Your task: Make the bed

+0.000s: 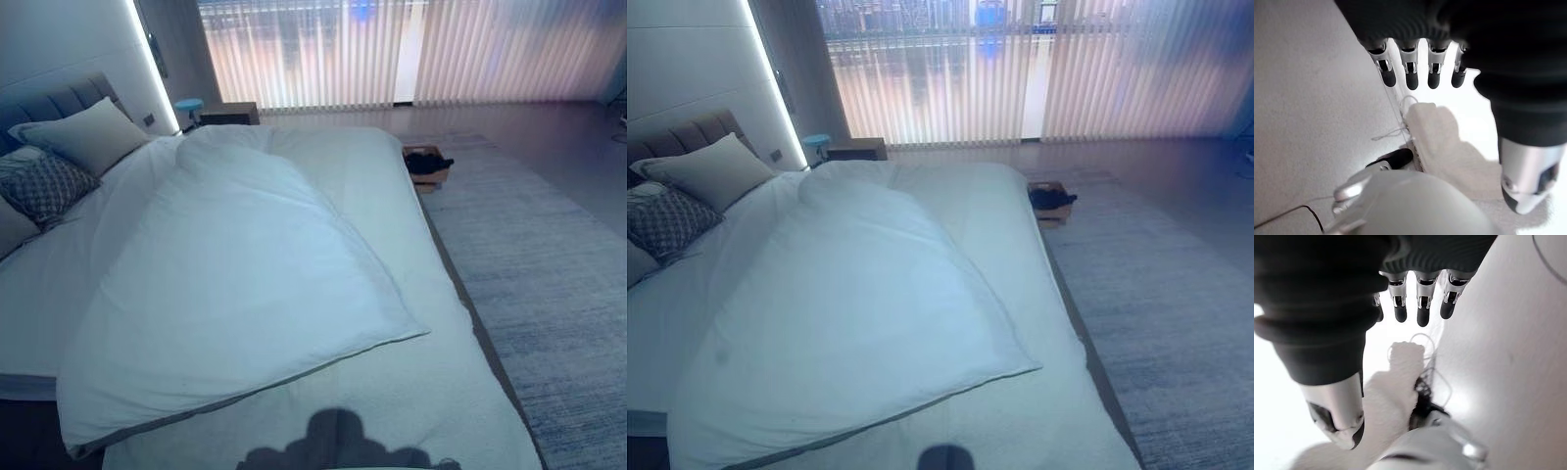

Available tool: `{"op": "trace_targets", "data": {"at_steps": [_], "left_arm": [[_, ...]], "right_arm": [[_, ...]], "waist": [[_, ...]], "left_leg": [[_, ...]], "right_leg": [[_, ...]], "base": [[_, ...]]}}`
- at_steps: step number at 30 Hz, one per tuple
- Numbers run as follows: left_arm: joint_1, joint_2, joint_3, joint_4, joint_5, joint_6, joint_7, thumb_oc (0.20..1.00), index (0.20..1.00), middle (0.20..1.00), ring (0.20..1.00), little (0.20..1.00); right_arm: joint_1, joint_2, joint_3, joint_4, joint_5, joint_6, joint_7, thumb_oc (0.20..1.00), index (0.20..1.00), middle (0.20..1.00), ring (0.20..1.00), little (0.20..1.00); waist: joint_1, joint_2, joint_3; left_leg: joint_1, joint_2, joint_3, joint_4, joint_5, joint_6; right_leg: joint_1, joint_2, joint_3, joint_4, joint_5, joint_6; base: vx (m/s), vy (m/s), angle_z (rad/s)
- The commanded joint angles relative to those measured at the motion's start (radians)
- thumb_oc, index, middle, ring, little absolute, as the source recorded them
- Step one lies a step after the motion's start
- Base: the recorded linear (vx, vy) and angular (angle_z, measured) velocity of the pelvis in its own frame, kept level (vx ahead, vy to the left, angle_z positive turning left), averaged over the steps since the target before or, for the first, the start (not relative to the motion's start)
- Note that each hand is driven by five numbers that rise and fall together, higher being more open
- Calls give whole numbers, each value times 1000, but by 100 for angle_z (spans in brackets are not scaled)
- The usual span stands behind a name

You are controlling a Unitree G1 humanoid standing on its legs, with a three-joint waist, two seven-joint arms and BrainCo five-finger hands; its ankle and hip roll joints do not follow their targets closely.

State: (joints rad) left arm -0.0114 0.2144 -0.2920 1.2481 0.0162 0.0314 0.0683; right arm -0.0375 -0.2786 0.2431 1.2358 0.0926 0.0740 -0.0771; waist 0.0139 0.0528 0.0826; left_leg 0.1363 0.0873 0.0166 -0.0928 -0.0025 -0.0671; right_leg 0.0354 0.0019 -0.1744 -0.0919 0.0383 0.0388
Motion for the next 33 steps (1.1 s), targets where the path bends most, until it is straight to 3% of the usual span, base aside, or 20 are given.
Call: {"op": "trace_targets", "data": {"at_steps": [1,13,17,18,21,30,33], "left_arm": [[-73,8,15,34,-36,-14,21,1000,1000,1000,1000,1000],[-140,5,-54,16,-72,-11,60,1000,1000,1000,1000,1000],[-175,1,-79,6,-115,-17,91,1000,1000,1000,1000,1000],[-185,-3,-89,4,-144,-18,104,1000,1000,1000,1000,1000],[-205,-10,-107,-6,-185,-25,121,1000,1000,1000,1000,1000],[-236,-21,-147,-36,-246,-33,136,1000,1000,1000,1000,1000],[-248,-28,-168,-44,-257,-33,141,1000,1000,1000,1000,1000]], "right_arm": [[-104,57,13,-10,122,-29,4,1000,1000,1000,1000,1000],[-259,116,156,-219,323,-38,10,1000,1000,1000,1000,1000],[-344,139,162,-255,496,-66,-29,1000,1000,1000,1000,1000],[-374,161,139,-259,629,-86,-50,1000,1000,1000,1000,1000],[-433,189,107,-244,788,-119,-73,1000,1000,1000,1000,1000],[-579,203,-17,-213,1045,-206,-119,1000,1000,1000,1000,1000],[-638,203,-70,-220,1133,-263,-134,1000,1000,1000,1000,1000]], "waist": [[-2,-74,68],[24,-77,162],[41,-68,206],[52,-60,216],[67,-46,238],[109,-18,290],[124,-12,312]], "left_leg": [[-37,-71,9,6,1,9],[-150,-70,1,6,45,9],[-212,-76,-11,6,68,10],[-234,-80,-16,6,77,9],[-268,-87,-28,6,87,6],[-337,-105,-62,6,103,4],[-363,-112,-75,6,108,8]], "right_leg": [[59,-43,54,5,-26,68],[-48,-54,34,5,15,71],[-103,-62,23,5,34,71],[-122,-66,15,5,40,72],[-146,-72,6,5,42,72],[-188,-90,-28,5,44,74],[-204,-97,-38,5,42,76]], "base": [[-38,24,-2],[-61,17,1],[-46,29,17],[-6,51,12],[7,44,13],[25,29,21],[38,27,20]]}}
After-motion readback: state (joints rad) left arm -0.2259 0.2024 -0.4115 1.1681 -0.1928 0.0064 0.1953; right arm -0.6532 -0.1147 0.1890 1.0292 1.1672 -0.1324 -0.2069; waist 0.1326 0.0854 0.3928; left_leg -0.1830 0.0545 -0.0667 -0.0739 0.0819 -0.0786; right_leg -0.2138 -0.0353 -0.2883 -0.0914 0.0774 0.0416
